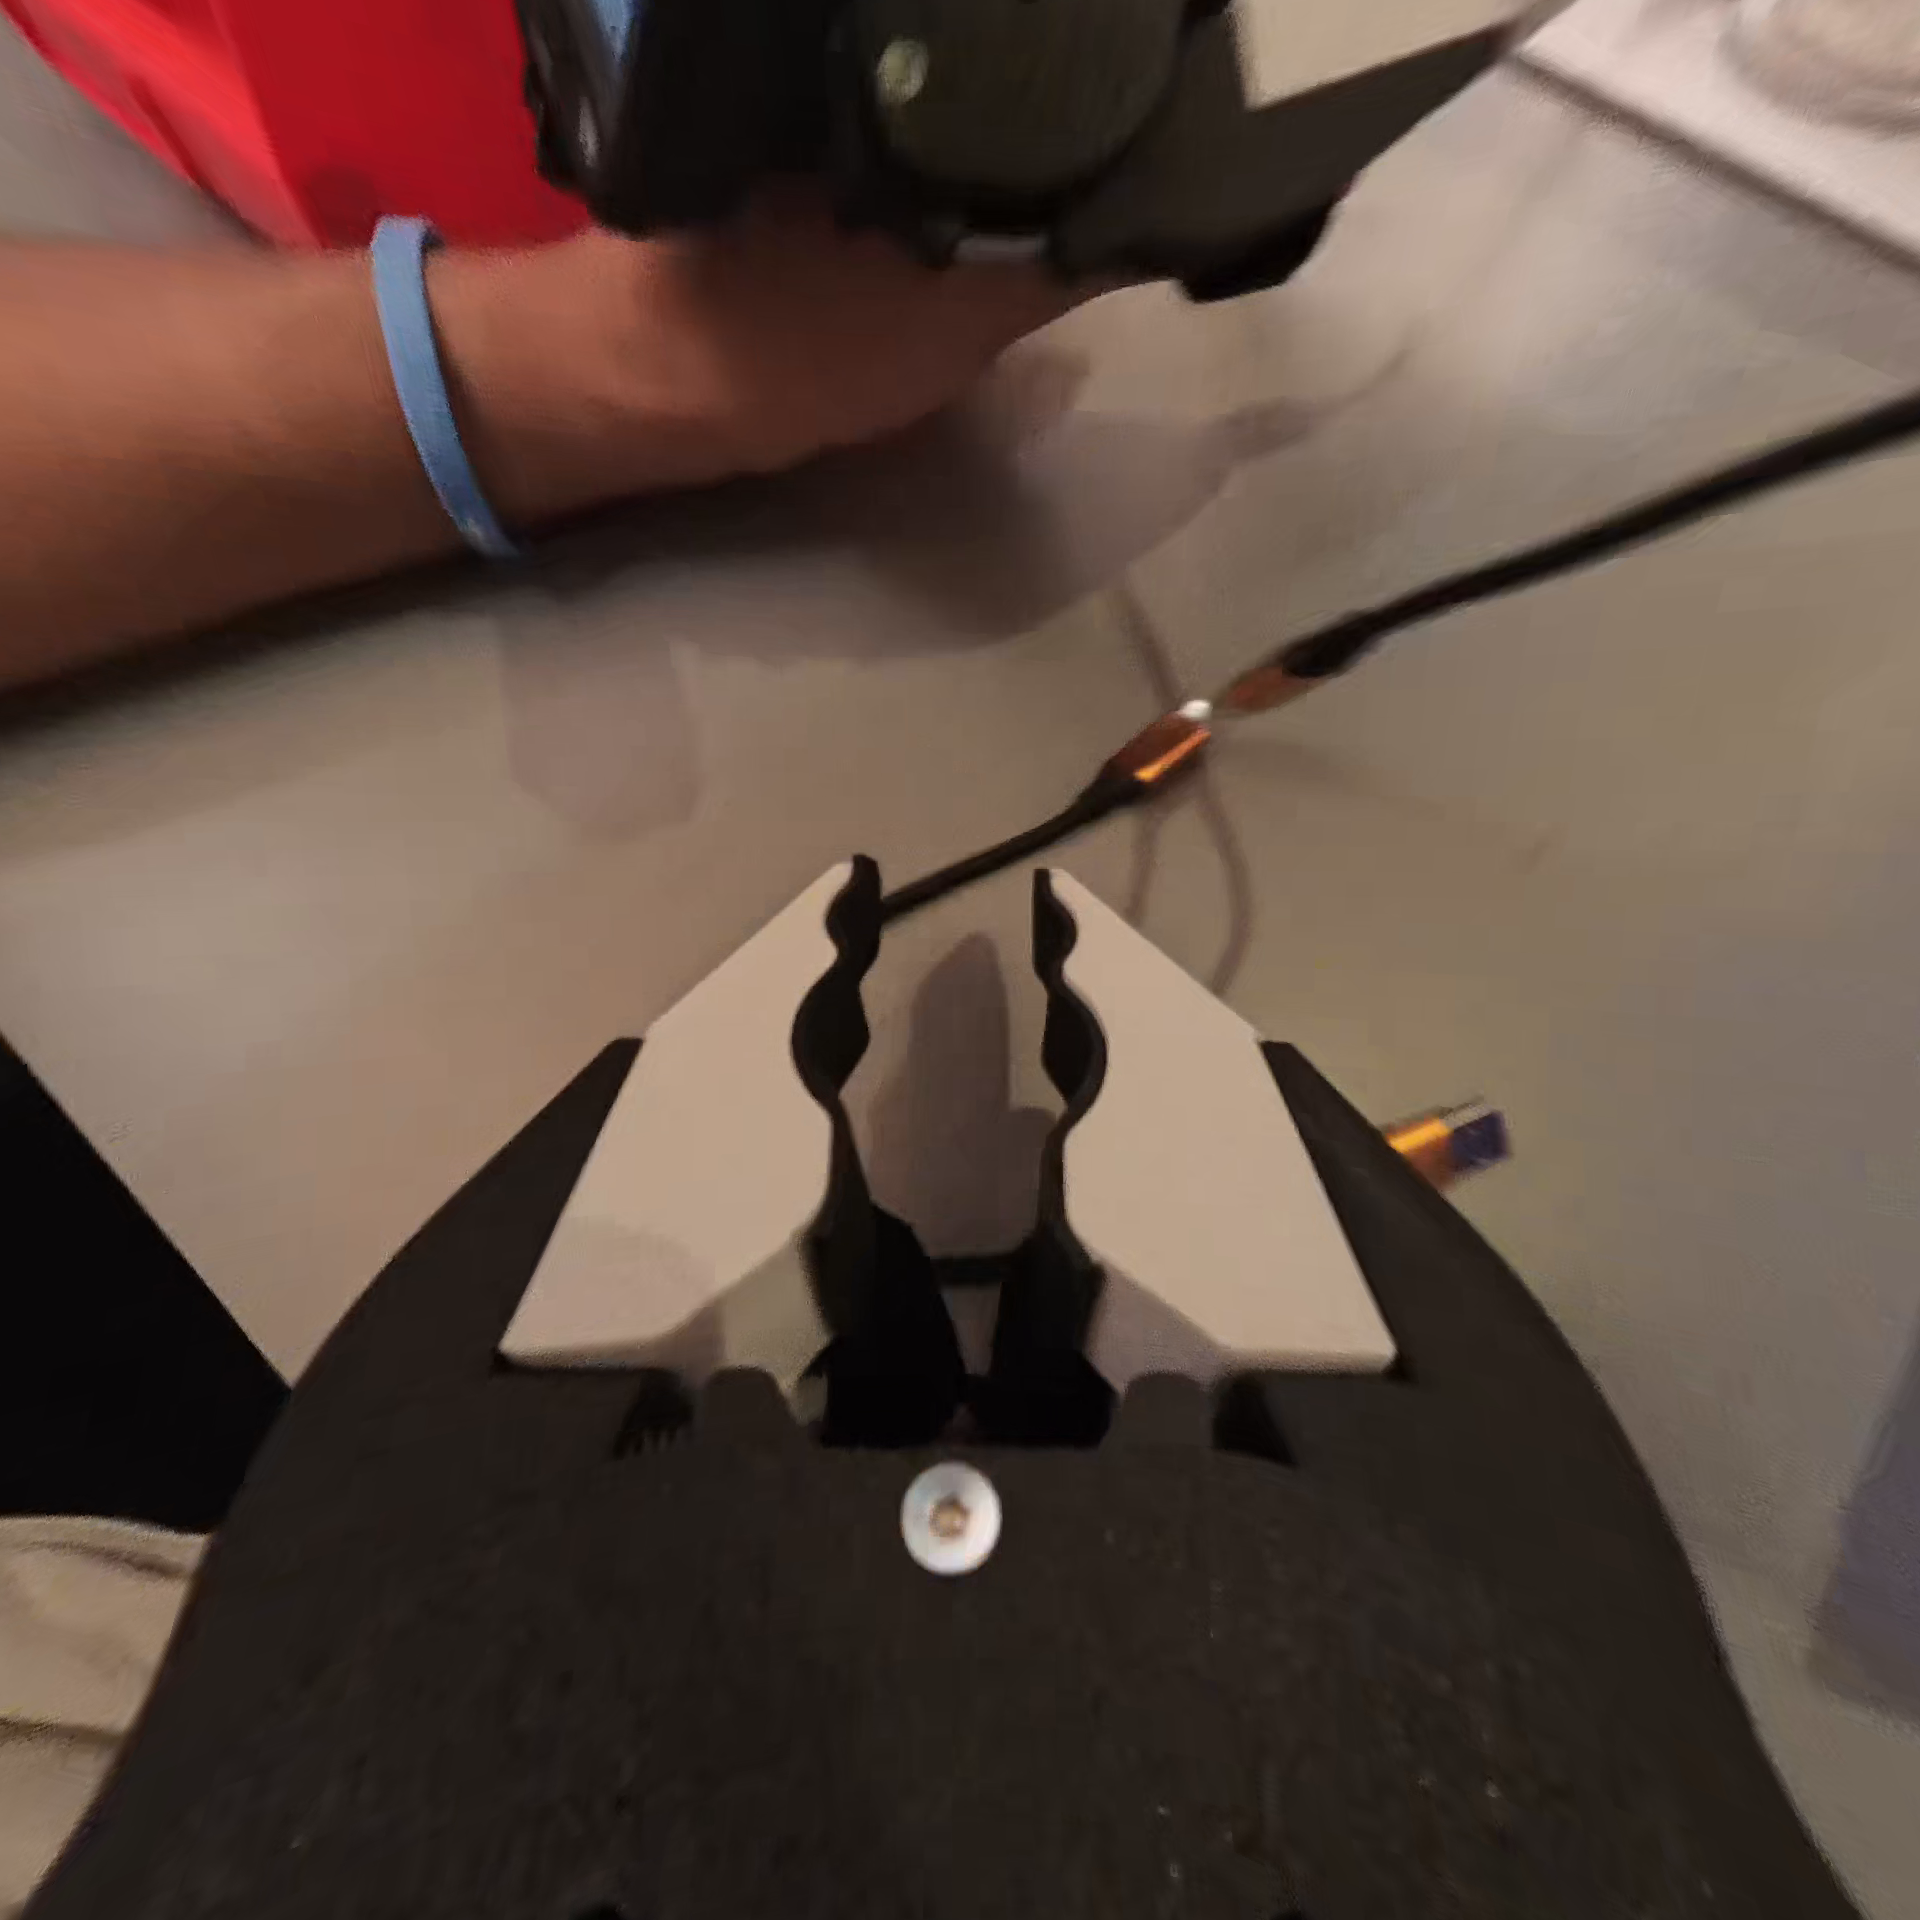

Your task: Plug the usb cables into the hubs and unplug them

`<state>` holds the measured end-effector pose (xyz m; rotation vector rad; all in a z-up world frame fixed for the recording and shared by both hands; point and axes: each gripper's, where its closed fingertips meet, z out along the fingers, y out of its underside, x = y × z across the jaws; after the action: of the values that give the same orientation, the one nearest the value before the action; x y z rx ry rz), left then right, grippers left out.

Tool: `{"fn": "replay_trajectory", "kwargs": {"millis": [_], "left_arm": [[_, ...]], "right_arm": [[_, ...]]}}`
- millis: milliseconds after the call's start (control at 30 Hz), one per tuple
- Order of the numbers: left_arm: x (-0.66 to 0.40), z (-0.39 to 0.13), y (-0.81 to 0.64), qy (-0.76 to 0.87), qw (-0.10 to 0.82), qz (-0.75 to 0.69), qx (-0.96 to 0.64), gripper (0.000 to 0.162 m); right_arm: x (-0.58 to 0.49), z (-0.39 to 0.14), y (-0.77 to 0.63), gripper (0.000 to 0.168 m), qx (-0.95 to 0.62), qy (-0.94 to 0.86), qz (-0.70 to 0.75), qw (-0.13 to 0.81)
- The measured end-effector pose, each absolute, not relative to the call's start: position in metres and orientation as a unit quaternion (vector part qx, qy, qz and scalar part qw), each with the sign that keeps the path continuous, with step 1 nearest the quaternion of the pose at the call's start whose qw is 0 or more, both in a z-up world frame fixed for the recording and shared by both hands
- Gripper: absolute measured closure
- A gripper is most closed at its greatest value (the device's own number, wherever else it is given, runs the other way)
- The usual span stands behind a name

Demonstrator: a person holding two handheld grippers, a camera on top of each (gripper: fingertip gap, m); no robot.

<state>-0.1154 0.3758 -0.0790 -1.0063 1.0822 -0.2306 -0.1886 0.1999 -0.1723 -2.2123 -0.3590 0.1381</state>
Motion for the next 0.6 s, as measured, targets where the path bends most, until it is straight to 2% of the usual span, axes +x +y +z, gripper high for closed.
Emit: {"fn": "replay_trajectory", "kwargs": {"millis": [67,233,467,533,600], "left_arm": [[-0.116,-0.078,0.375,0.492,0.735,-0.106,-0.455,0.152],[-0.117,-0.075,0.372,0.492,0.74,-0.104,-0.447,0.152],[-0.113,-0.078,0.368,0.504,0.734,-0.101,-0.443,0.152],[-0.113,-0.079,0.367,0.507,0.734,-0.099,-0.44,0.152],[-0.112,-0.079,0.367,0.51,0.734,-0.098,-0.439,0.152]], "right_arm": [[-0.193,-0.177,0.21,0.138,-0.897,-0.133,0.049,0.42],[-0.178,-0.181,0.233,0.147,-0.908,-0.086,0.01,0.41],[-0.163,-0.195,0.243,0.145,-0.919,-0.052,0.003,0.391],[-0.165,-0.195,0.245,0.155,-0.919,-0.063,-0.001,0.39],[-0.168,-0.195,0.245,0.157,-0.917,-0.087,-0.006,0.39]]}}
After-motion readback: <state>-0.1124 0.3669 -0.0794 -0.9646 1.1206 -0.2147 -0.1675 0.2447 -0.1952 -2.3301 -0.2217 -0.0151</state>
